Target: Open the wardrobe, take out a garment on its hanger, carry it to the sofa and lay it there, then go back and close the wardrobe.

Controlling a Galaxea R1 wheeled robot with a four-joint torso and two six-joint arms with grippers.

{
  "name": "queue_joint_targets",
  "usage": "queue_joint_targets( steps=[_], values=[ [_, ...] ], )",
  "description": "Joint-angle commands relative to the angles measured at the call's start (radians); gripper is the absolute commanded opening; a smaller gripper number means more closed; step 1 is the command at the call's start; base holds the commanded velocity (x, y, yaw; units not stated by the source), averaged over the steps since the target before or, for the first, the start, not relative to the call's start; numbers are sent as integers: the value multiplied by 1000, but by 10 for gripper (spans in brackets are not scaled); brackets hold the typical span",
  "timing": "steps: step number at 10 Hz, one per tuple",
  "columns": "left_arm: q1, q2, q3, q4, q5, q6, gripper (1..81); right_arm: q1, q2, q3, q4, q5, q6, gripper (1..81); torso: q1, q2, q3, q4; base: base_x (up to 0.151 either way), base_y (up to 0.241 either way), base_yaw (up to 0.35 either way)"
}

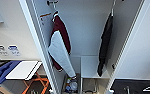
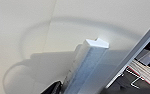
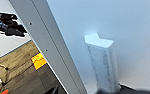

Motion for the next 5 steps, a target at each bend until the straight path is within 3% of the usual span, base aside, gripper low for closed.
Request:
queue_joint_targets(
  steps=[1, 5],
  values=[
    [27, -1, 196, -20, 305, -31, 811, 45, -34, 94, 28, -69, 21, 811, 0, 0, 0, 0, 0, 0, 0],
    [28, 17, 193, -20, 305, -31, 811, 25, -68, 99, 27, -60, 20, 811, -3, -2, 0, 0, 0, 0, 0]
  ],
)
